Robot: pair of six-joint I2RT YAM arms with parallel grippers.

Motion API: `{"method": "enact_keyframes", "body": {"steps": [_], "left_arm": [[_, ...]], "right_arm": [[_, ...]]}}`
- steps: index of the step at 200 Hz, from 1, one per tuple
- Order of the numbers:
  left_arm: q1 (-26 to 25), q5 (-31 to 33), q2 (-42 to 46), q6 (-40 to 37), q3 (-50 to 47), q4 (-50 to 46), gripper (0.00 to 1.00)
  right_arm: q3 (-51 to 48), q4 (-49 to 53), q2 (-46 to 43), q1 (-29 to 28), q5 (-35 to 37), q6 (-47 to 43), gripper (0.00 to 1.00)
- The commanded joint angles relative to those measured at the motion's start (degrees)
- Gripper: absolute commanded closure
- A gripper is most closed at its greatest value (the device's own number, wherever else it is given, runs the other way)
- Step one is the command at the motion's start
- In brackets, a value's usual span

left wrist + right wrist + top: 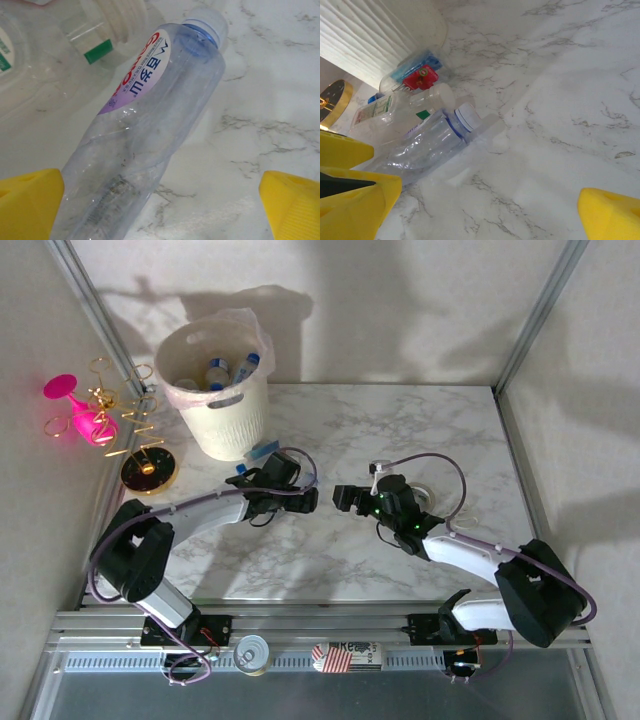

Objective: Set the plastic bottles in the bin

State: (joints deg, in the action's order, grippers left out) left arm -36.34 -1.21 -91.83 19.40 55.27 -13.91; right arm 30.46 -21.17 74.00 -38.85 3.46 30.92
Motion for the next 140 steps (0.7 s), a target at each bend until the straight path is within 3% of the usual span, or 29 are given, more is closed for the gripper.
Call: {"method": "enact_keyframes", "body": {"steps": [1,46,84,140], "left_arm": [[-0.4,4.9,-3.2,-1.6,1.9,-2.3,0.00],[-0.4,5.9,-8.4,-2.9,2.8,-2.1,0.01],[-0.7,4.6,-9.4,-3.8,3.0,-1.0,0.11],[-1.8,4.4,-8.9,-5.2,3.2,-0.4,0.40]], "right_arm": [[-1.3,0.2,-2.0,0.2,1.7,0.4,0.01],[-2.1,0.8,-3.1,0.3,2.5,0.3,0.01],[-2.1,0.8,-3.2,0.3,2.7,0.1,0.01],[-2.0,0.4,-2.9,0.3,2.1,-0.2,0.01]]}}
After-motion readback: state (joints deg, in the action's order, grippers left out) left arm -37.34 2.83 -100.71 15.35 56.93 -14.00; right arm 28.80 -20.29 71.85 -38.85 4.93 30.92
